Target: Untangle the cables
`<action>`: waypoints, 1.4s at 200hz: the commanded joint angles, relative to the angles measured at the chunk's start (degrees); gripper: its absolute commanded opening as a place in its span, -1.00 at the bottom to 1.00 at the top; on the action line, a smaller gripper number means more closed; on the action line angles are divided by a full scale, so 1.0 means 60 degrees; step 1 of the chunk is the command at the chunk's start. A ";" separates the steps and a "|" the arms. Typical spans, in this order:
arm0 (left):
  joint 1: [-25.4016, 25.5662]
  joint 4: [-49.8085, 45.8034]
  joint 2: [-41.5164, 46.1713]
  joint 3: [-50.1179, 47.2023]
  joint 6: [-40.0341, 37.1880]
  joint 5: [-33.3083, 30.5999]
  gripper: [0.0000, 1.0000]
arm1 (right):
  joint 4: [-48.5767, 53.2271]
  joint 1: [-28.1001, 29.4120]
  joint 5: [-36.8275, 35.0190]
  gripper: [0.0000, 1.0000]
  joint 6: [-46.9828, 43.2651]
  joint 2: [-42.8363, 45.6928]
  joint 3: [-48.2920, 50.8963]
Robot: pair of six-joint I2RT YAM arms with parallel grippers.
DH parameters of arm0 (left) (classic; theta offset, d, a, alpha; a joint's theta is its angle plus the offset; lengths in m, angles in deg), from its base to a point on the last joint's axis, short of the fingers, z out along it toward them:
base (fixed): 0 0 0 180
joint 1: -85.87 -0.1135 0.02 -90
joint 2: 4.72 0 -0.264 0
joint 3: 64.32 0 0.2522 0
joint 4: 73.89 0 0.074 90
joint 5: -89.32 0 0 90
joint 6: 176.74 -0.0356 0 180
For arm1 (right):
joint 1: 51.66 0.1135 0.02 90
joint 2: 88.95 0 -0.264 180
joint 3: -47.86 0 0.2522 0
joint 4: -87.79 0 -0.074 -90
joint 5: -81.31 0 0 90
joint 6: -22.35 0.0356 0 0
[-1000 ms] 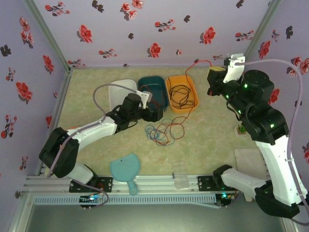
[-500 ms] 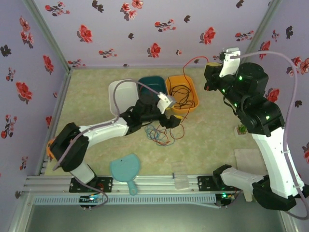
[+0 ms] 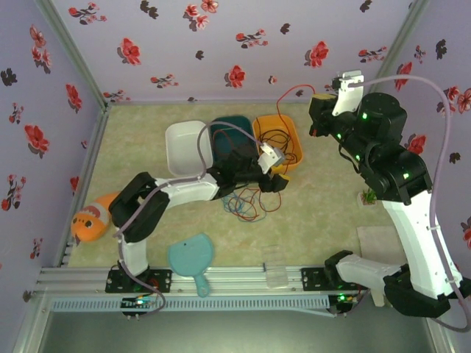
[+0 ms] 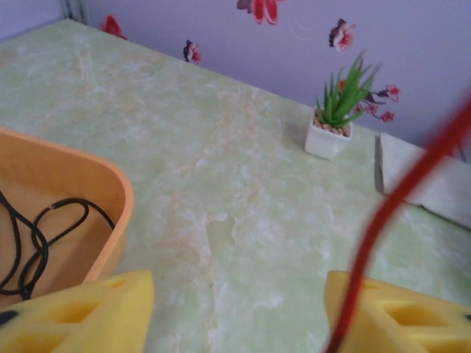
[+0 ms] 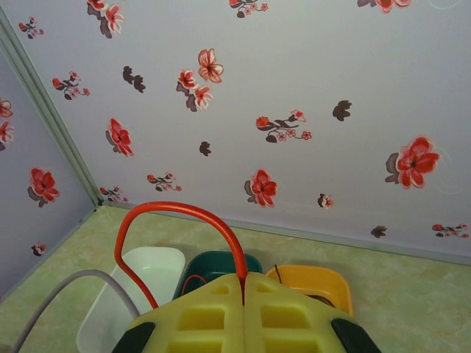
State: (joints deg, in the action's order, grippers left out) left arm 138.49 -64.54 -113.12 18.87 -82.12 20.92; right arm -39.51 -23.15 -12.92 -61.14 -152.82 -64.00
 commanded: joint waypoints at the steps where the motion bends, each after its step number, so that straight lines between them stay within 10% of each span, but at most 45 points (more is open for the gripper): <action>1: 0.0019 0.0629 -0.0304 0.0569 0.0346 -0.0202 0.04 | -0.0136 0.0082 0.0049 -1.00 0.0099 0.0090 -0.0217; 53: -0.0061 0.0810 -0.0117 0.1035 0.0885 -0.0087 -1.00 | 0.0044 0.0053 -0.0864 -1.00 0.0015 0.0602 0.0242; 123: -0.0780 0.3108 0.2070 -0.0680 0.2067 0.0656 -1.00 | 0.1318 -0.0274 -0.3656 -1.00 0.1040 0.0811 0.1641; 186: -0.1174 0.3914 0.3143 -0.1370 0.2778 0.0934 -1.00 | -0.0101 -0.0748 0.0584 -1.00 0.2904 -0.0367 0.3801; 280: -0.3137 0.0740 0.3103 -0.0926 0.3839 -0.1442 -1.00 | -0.3101 -0.0743 0.5986 -1.00 0.4884 -0.4137 0.3418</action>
State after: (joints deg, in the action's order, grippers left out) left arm 120.35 -53.43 -93.32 9.74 -58.95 15.68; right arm -50.57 -27.79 11.27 -36.27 -173.04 -40.35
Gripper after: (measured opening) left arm 0.061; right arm 0.062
